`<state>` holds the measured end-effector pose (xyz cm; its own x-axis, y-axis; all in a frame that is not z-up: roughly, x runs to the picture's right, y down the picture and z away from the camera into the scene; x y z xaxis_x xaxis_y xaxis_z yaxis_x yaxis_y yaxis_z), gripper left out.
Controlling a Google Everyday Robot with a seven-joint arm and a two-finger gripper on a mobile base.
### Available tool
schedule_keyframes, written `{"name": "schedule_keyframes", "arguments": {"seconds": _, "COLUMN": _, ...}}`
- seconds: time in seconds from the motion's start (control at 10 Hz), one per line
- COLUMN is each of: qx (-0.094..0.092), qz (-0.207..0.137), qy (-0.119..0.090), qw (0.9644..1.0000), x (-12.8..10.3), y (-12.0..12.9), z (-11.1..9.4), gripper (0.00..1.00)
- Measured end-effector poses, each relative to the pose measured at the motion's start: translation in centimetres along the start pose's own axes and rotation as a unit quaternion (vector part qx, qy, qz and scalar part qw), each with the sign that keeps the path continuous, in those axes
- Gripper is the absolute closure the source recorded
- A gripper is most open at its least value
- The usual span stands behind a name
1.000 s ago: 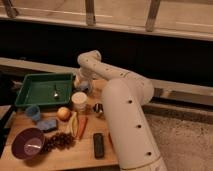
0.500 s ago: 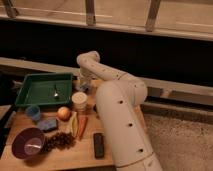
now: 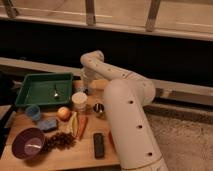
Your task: Wipe table surface with towel
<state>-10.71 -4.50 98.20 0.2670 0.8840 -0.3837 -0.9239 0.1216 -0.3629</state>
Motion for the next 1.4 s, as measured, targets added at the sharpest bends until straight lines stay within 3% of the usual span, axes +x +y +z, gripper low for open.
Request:
{"name": "schedule_keyframes", "arguments": {"seconds": 0.4, "qx": 0.014, "qz": 0.023, "qy": -0.022, "qw": 0.9994, "x": 0.6, "y": -3.1, "z": -3.1, "gripper": 1.0}}
{"name": "schedule_keyframes", "arguments": {"seconds": 0.7, "qx": 0.025, "qz": 0.05, "qy": -0.039, "qw": 0.9977, "x": -1.1, "y": -5.1, "z": -4.7, "gripper": 1.0}}
{"name": "schedule_keyframes", "arguments": {"seconds": 1.0, "qx": 0.009, "qz": 0.029, "qy": -0.046, "qw": 0.9985, "x": -3.2, "y": -2.2, "z": -4.5, "gripper": 1.0}}
{"name": "schedule_keyframes", "arguments": {"seconds": 1.2, "qx": -0.018, "qz": -0.005, "qy": -0.036, "qw": 0.9992, "x": -4.2, "y": 2.5, "z": -3.9, "gripper": 1.0}}
{"name": "schedule_keyframes", "arguments": {"seconds": 1.4, "qx": -0.026, "qz": -0.027, "qy": -0.019, "qw": 0.9991, "x": -4.1, "y": 4.5, "z": -3.6, "gripper": 1.0}}
